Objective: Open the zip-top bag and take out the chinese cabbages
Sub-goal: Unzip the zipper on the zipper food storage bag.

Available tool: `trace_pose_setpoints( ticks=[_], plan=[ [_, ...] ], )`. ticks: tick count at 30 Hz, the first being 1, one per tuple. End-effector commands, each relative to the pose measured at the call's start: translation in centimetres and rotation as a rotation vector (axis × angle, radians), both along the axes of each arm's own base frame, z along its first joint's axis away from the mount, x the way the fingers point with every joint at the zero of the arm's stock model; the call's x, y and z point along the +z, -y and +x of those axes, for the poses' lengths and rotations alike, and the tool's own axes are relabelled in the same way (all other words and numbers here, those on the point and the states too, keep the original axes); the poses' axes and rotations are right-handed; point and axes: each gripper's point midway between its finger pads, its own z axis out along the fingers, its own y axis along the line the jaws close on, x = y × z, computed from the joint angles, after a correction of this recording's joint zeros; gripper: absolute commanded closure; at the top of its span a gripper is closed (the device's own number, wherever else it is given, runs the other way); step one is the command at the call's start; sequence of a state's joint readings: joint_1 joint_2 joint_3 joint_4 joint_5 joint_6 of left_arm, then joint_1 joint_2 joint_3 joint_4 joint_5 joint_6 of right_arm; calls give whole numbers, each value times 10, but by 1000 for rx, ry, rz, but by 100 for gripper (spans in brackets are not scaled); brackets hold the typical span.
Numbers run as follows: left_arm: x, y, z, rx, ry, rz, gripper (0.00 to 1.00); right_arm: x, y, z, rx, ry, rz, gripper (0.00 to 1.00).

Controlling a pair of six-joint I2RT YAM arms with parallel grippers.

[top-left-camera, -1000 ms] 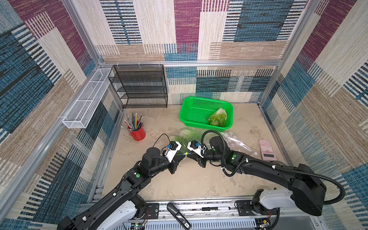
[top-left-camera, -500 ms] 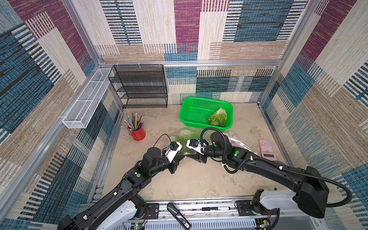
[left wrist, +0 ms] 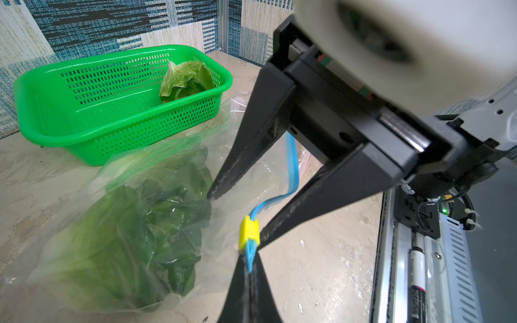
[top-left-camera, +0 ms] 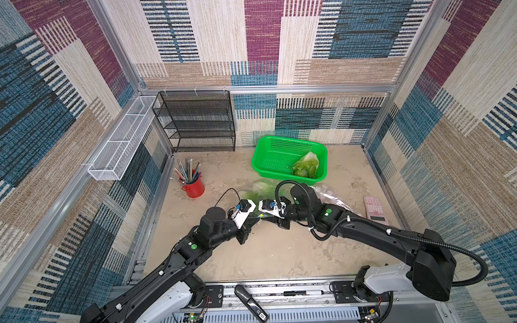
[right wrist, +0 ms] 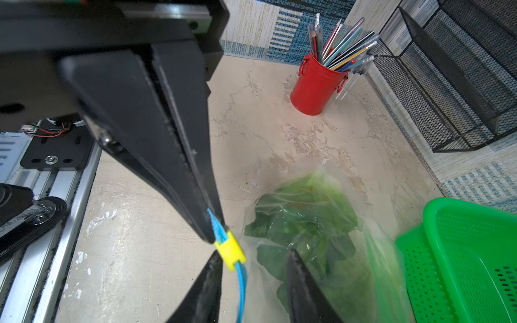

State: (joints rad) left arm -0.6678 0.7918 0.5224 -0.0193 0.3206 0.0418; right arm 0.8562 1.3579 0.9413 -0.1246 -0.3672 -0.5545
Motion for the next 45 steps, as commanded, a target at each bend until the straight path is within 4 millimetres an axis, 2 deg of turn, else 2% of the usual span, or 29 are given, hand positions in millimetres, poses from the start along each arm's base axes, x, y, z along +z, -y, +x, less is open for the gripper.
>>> trace_pose_setpoints(
  ticks=[1, 7, 16, 34, 45],
  plan=[
    [4, 1, 2, -6, 40, 9, 100, 5, -4, -2, 33, 22, 11, 65],
    [1, 1, 2, -6, 34, 14, 100, 12, -5, -6, 52, 33, 23, 65],
    [1, 1, 4, 0, 33, 18, 100, 8, -6, -10, 66, 35, 0, 66],
    [-3, 0, 7, 12, 33, 34, 100, 3, -9, -10, 58, 49, -25, 80],
    [-3, -3, 9, 30, 52, 47, 100, 2, -3, -8, 28, 54, -38, 90]
  ],
)
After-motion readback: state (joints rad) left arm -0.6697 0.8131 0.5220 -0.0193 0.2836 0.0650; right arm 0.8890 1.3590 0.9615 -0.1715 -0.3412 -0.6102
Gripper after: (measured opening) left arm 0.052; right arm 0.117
